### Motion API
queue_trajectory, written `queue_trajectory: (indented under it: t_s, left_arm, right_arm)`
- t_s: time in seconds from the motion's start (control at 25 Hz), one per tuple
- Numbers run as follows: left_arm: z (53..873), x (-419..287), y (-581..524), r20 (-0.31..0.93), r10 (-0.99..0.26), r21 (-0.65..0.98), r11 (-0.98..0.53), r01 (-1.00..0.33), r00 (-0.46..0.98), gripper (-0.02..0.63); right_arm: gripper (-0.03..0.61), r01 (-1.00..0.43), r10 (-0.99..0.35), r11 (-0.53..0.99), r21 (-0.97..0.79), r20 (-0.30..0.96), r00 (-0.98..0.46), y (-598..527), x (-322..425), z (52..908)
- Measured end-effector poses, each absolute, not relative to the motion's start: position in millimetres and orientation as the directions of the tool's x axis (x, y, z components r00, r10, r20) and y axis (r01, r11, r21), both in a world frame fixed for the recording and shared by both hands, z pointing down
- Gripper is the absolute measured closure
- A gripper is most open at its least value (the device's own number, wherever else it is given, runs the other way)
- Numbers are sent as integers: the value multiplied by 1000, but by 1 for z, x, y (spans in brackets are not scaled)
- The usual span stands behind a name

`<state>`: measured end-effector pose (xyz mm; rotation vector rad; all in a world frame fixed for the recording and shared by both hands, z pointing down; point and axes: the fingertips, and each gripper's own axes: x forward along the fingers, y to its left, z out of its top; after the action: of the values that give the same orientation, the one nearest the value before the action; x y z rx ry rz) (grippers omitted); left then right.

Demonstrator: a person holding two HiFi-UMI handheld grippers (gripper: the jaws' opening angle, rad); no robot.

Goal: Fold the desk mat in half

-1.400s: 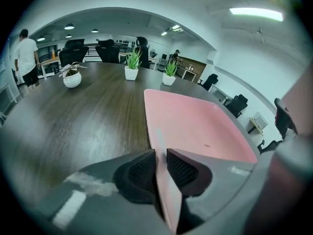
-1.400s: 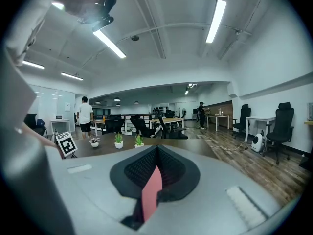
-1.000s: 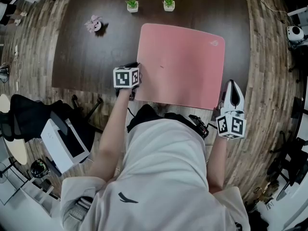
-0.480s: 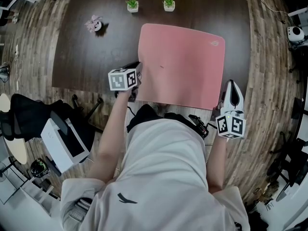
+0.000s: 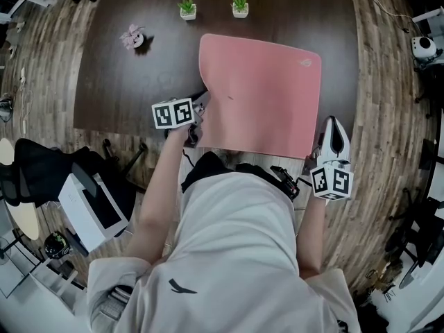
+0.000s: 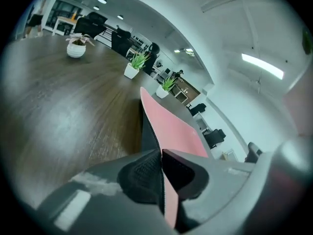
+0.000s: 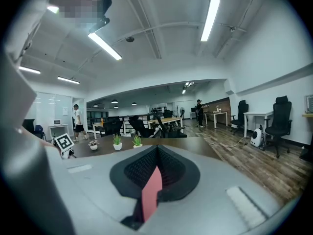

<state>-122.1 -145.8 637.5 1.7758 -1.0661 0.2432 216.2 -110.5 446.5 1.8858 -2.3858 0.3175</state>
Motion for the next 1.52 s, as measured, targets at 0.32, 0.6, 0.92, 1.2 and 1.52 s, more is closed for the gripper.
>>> queue_trajectory:
  t_s: [0.32, 0.6, 0.92, 1.2, 1.52]
  left_arm:
    - [630, -113, -145, 522, -554, 749, -65, -659, 648, 591]
    - [622, -102, -146, 477, -549, 793, -69, -606, 686, 591]
    - [619, -77, -145, 416, -528, 849, -67, -525, 740, 609]
    - [609, -45, -147, 366, -483, 875, -113, -472, 795, 609]
    - [614, -23, -151, 320, -444, 898, -140, -417, 837, 609]
  right_arm:
    - [578, -958, -934, 254, -131, 225, -278, -110, 202, 460]
    - [578, -934, -896, 324, -151, 268, -354, -105, 169, 480]
    - [577, -924, -877, 346, -161, 295, -380, -99, 157, 489]
    - [577, -940, -897, 299, -162, 290, -335, -96, 178, 485]
    - [577, -951, -905, 265, -158, 300, -302, -92, 190, 483]
